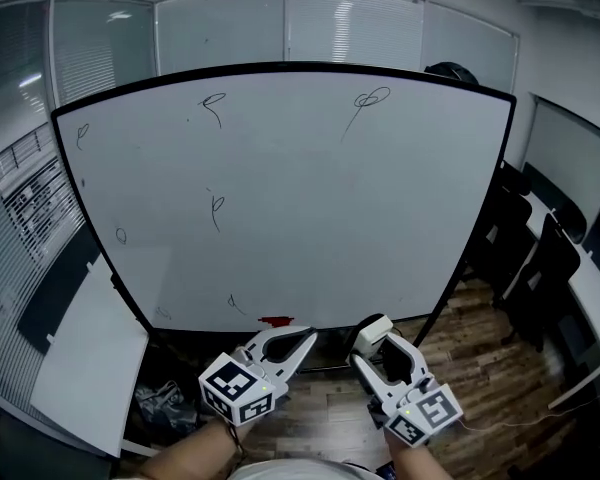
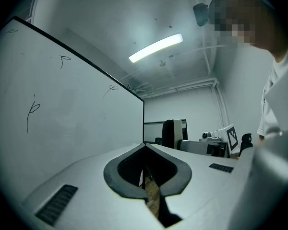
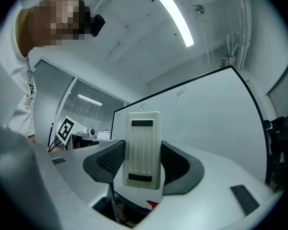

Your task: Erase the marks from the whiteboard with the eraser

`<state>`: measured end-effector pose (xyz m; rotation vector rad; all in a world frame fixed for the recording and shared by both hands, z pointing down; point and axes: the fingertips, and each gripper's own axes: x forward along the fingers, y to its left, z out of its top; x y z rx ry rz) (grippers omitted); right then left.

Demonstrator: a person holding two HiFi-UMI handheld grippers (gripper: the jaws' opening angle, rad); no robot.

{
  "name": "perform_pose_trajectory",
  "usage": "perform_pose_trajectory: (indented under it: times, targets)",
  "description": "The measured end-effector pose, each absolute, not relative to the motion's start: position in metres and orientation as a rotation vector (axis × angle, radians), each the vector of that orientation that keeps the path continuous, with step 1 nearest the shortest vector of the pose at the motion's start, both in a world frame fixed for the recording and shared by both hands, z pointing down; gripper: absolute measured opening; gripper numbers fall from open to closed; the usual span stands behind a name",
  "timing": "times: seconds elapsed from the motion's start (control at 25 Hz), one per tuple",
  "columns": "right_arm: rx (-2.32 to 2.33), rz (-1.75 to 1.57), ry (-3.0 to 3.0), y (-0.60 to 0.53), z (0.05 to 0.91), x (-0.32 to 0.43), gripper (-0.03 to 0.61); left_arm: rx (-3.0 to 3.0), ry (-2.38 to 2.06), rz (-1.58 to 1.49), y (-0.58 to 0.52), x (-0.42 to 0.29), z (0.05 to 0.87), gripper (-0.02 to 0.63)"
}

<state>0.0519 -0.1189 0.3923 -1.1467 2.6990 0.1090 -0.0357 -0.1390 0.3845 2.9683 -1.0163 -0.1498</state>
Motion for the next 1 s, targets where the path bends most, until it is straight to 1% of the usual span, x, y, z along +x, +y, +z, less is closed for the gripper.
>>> perform_pose_trajectory:
  times: [0.52, 0.76, 1.0]
  targets:
    - [-1.007, 0.189, 2.773, -0.209, 0.366, 0.136, 0.242, 2.937, -1.212, -0.176, -0.222, 0.028, 0.357, 0.006]
    - [-0.975, 0.245, 2.787, -0.241, 0.357, 0.145, 0.242, 2.884, -1.223, -0.191, -0.249, 0.03, 0.354, 0.006]
    - [-1.0, 0.292, 2.765, -0.284, 0.342, 0.126, 0.242, 2.907, -1.229, -0.195, -0.287, 0.011, 0.342, 0.006]
